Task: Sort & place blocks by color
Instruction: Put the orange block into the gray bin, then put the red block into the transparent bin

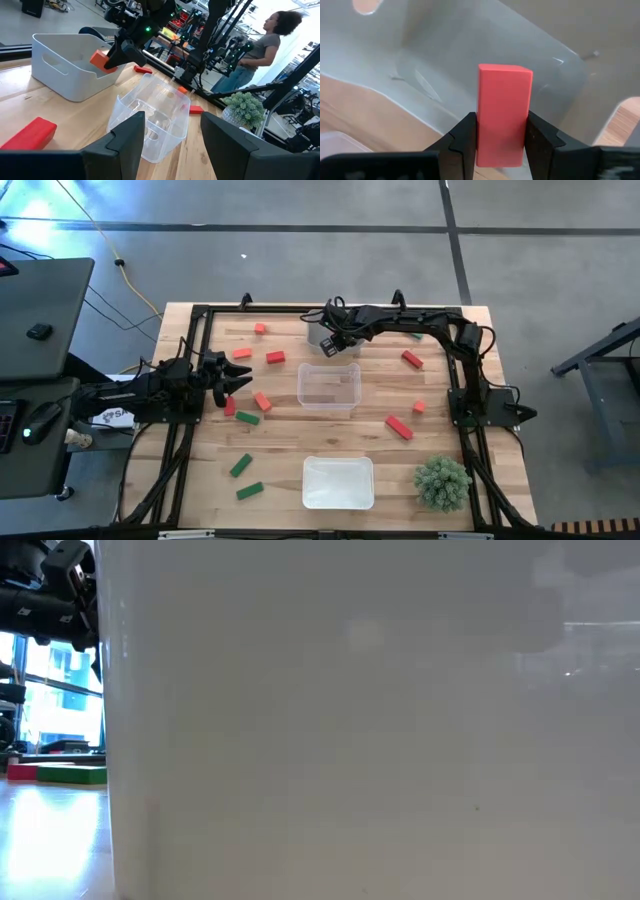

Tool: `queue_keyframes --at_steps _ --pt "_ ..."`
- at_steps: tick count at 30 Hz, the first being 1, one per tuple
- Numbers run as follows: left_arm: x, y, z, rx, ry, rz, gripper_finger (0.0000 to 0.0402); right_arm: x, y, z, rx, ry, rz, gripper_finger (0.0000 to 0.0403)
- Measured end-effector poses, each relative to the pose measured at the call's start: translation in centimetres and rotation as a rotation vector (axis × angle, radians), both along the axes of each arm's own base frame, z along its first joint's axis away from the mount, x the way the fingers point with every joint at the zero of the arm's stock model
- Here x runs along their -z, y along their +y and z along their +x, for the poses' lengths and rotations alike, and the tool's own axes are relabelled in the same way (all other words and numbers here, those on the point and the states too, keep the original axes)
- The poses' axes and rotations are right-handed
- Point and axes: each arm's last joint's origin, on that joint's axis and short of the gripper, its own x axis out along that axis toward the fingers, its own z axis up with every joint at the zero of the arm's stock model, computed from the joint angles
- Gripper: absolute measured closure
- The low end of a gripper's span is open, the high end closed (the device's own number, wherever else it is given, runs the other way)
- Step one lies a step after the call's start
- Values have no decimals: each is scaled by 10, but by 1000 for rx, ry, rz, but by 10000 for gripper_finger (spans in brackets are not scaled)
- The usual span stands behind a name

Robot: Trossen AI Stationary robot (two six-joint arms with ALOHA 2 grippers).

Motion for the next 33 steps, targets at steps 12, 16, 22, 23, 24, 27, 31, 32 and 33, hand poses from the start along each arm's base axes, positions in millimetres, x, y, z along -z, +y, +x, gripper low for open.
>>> queue_keyframes --at_steps 12,16,22,23,24,27,31,32,33 --pt "0 0 0 -14 0 0 218 0 -1 0 10 11 -26 237" --pt "0 1 0 -21 5 16 218 0 -1 0 5 13 -28 214" --pt "0 1 0 -37 23 68 218 -3 0 -1 34 -7 -20 211" --pt "0 1 0 -41 23 69 218 -6 0 -2 35 -13 -22 211" --pt "0 2 -1 -49 24 69 218 -9 0 -2 36 -21 -25 211" --pt "0 2 -1 -67 27 82 218 -20 2 -6 50 -42 -26 210" --pt "-1 3 -1 -88 23 78 218 -41 6 -13 57 -83 -36 210" --pt "-1 3 -1 -88 21 71 218 -47 7 -15 56 -98 -42 210" --pt "-1 3 -1 -89 20 70 218 -52 7 -17 56 -111 -47 210"
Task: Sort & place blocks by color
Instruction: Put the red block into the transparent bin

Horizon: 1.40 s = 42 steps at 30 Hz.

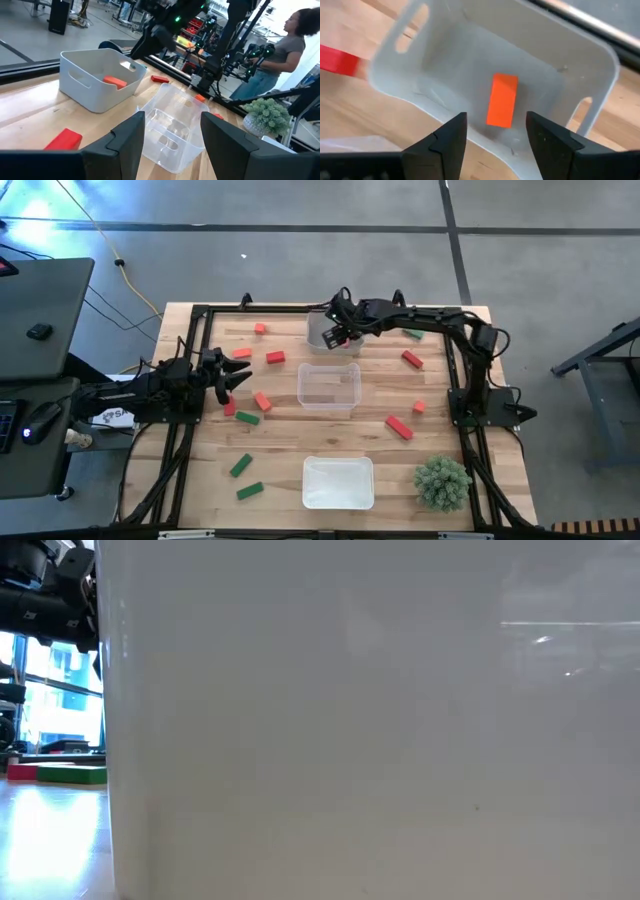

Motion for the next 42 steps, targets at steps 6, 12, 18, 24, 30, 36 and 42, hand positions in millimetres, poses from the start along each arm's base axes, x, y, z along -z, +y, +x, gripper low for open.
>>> queue_keyframes --at_steps 6,12,18,24,30,36,42 --pt "0 0 0 2 1 5 218 -31 8 -10 -8 -71 -45 210" --pt "-21 -1 -3 9 17 86 218 -53 19 -17 -24 -107 -119 210" --pt "-51 1 3 31 166 252 218 -61 25 -20 -35 -130 -128 210" --pt "-71 8 20 -1 359 336 218 -61 31 -18 -53 -131 -126 210" --pt "-91 22 41 -15 583 368 218 -61 37 -16 -72 -133 -125 210" --pt "-109 45 54 -42 726 335 218 -61 44 -13 -90 -134 -124 210" --pt "-121 70 62 20 751 265 218 -61 48 -12 -116 -130 -115 210"
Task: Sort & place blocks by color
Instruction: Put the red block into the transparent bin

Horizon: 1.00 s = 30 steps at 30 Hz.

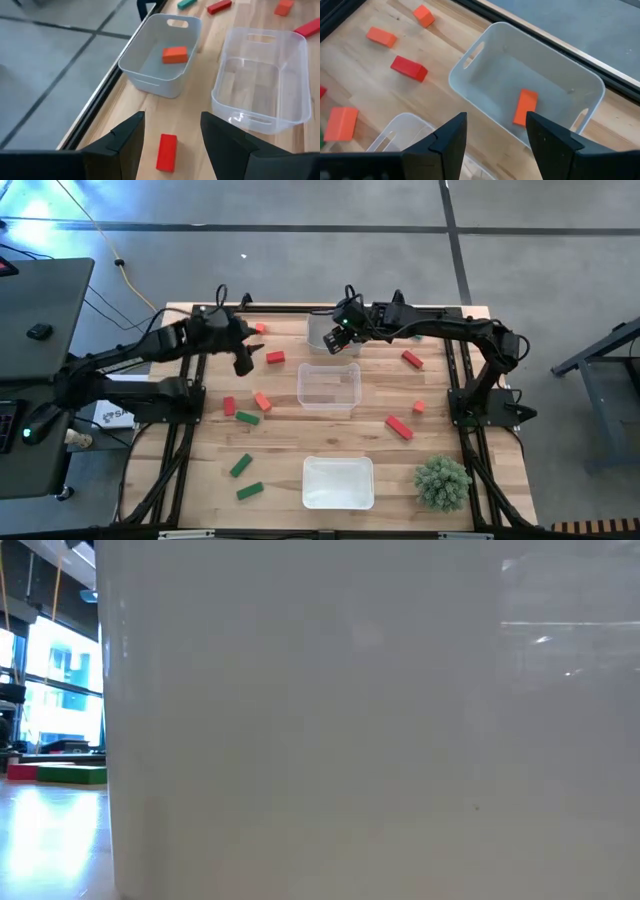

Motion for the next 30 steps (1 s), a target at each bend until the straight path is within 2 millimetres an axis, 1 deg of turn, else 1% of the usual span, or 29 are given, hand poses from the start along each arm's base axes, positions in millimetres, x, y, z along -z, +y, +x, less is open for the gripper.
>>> queue_keyframes --at_steps 7,13,17,21,26,30 --pt "-5 26 4 -79 65 -72 218 1 3 1 -68 8 22 210" --pt "-2 42 7 -126 153 -140 218 1 3 1 -95 20 9 210" --pt "8 53 13 -141 207 -181 218 1 3 1 -99 21 10 210" --pt "24 64 19 -134 257 -258 218 1 3 1 -114 27 2 210" --pt "43 72 28 -131 328 -318 217 1 3 1 -116 27 4 210" --pt "56 76 35 -42 373 -347 218 1 3 1 -115 27 4 210"
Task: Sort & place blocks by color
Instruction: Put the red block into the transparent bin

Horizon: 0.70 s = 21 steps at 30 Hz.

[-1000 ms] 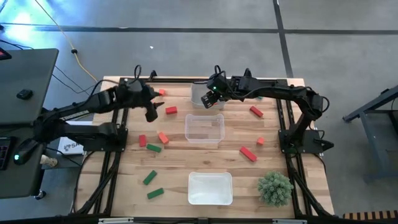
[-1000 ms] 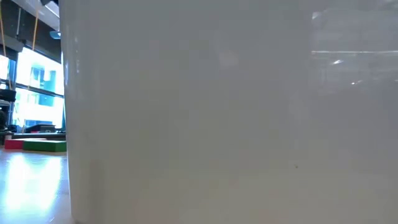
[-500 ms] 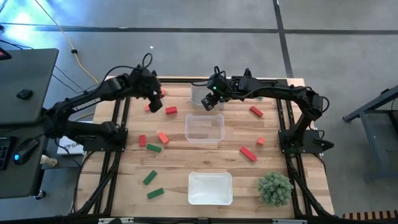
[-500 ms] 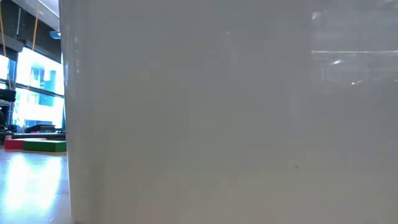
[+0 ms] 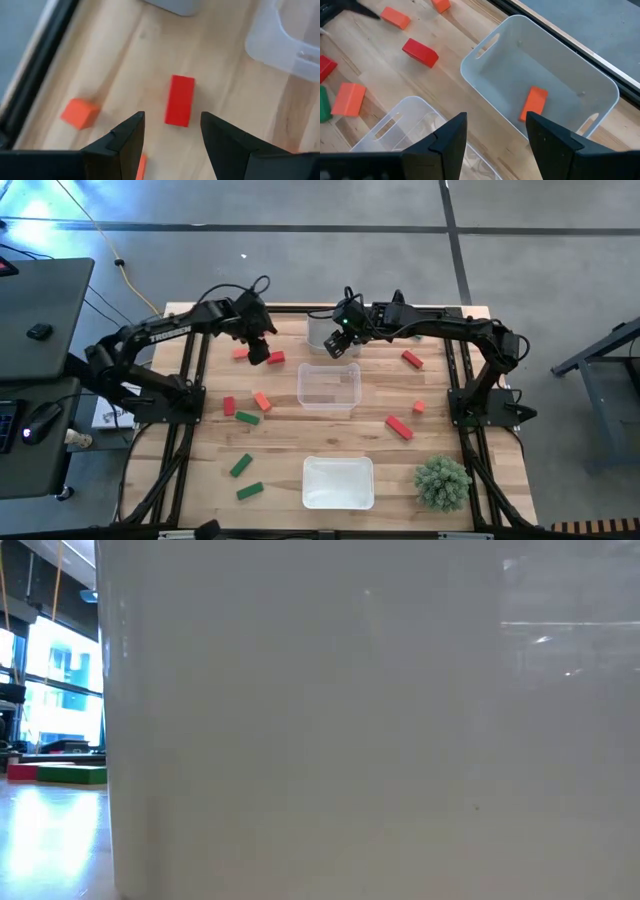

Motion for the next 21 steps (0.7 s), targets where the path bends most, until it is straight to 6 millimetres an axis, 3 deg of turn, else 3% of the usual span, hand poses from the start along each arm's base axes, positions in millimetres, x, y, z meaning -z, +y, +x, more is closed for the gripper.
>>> queue_keyframes --at_steps 12,21 --pt "30 5 16 267 86 -52 218 0 0 0 5 2 -6 210" --pt "57 8 27 281 167 -97 218 0 0 0 7 3 -10 210"
